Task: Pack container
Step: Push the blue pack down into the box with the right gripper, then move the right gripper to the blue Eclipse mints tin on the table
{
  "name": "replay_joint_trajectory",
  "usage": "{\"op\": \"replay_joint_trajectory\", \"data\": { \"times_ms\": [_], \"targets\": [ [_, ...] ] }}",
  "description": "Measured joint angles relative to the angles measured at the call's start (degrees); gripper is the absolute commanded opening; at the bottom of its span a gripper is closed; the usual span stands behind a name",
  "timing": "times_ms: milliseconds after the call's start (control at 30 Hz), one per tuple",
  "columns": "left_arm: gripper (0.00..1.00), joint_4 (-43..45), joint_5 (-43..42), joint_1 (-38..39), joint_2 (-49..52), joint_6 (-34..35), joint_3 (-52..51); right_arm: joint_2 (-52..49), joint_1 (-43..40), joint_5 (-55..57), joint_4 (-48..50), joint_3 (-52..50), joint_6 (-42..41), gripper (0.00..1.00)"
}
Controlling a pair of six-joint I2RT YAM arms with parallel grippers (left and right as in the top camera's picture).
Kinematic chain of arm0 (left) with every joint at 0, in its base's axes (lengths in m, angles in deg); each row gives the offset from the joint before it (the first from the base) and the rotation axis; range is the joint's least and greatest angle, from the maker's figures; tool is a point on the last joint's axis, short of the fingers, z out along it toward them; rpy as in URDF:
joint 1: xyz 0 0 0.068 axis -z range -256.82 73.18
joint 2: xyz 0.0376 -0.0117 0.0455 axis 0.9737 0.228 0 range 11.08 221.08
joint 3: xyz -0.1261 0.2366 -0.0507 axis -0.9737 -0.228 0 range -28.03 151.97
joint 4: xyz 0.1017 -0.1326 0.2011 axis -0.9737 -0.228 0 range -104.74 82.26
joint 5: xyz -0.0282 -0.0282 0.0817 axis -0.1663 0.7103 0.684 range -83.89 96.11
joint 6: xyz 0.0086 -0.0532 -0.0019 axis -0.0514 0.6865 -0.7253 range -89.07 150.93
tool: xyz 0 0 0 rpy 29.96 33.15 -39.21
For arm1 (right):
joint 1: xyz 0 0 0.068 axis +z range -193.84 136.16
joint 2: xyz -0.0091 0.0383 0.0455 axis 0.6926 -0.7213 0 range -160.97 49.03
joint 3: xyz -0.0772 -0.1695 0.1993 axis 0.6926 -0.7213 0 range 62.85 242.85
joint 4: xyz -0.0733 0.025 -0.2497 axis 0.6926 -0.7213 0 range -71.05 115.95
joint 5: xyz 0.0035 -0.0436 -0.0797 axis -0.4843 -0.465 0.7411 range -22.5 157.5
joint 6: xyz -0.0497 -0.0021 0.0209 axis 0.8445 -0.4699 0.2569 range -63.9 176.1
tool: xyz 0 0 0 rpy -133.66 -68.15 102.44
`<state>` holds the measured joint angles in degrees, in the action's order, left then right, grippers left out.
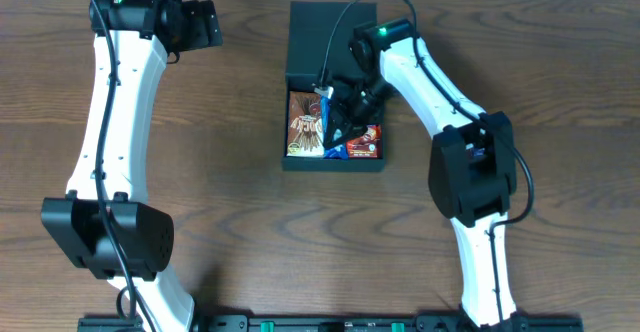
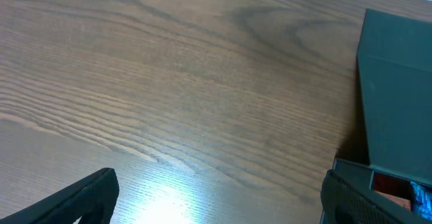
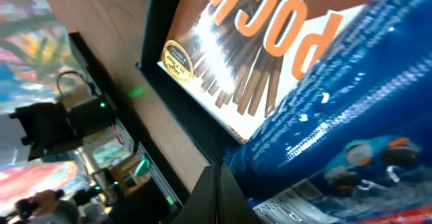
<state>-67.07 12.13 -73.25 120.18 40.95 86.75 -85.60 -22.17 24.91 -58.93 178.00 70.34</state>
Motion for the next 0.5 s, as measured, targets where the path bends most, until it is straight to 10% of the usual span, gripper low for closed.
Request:
{"op": "replay_joint_trajectory", "data": {
  "times_ms": [500],
  "targets": [
    [0.97, 0.00, -0.02, 0.00, 0.00, 0.00, 0.00, 0.00, -1.14, -2.84, 0.46, -0.15, 0.00, 0.02]
  ]
}}
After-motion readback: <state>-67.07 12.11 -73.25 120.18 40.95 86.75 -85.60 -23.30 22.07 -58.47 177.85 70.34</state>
